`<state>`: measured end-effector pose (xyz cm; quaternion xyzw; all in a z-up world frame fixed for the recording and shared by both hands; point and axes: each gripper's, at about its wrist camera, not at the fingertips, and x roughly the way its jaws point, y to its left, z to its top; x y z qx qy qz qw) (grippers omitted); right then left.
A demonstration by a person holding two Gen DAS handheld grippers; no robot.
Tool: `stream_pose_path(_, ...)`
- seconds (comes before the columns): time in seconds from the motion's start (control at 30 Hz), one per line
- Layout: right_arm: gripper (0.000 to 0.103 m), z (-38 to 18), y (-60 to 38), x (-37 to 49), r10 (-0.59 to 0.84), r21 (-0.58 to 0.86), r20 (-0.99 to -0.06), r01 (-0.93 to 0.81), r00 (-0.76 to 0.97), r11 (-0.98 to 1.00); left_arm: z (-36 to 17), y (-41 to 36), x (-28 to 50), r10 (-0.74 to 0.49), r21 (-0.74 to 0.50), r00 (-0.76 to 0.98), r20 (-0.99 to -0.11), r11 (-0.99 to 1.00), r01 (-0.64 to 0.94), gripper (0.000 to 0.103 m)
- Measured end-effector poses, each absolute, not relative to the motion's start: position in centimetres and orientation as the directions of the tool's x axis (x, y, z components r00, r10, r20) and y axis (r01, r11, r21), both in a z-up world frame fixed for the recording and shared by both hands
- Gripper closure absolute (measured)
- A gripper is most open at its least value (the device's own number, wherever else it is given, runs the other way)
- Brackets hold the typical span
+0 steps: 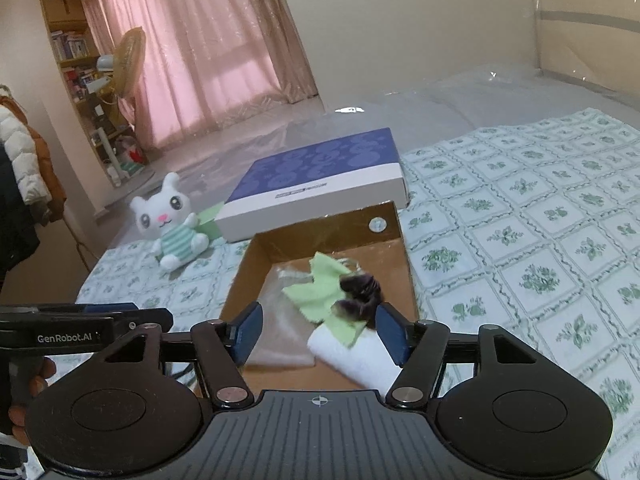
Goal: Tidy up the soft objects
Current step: 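Withdraw both tools from the box toward the yellow towel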
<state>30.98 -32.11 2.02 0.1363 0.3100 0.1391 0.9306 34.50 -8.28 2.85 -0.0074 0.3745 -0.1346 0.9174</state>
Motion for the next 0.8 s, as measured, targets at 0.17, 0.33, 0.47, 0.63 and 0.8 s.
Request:
stream_pose_path(0.17,0.038,2.7,-31.3,28.1,0.337,0.328,-0.543,-0.176,0.769,0.928,4.0,-7.2,30.8,-0.246,-0.111,0.695,-0.676,0.966,0.233,0.042)
stream_pose_path(0.33,0.037,3.3,-30.5,25.7,0.350,0.327,-0.548,-0.191,0.760,0.926,5.1,-5.9,27.1,-0.228,-0.107,0.710,-0.666,0.971,0.212,0.039)
stream_pose_path(0.47,0.037,3.7,-29.8,23.8,0.365,0.321,-0.549,-0.213,0.752,0.923,5.9,-4.7,24.6,-0.203,-0.104,0.725,-0.658,0.978,0.179,0.036)
stream_pose_path(0.63,0.037,4.0,-29.0,21.9,0.376,0.317,-0.550,-0.230,0.746,0.920,6.6,-3.0,21.7,-0.170,-0.098,0.741,-0.649,0.985,0.140,0.036)
stream_pose_path(0.8,0.037,4.0,-28.4,20.4,0.387,0.317,-0.555,-0.243,0.736,0.917,6.8,-1.6,18.9,-0.135,-0.084,0.748,-0.649,0.991,0.106,0.036)
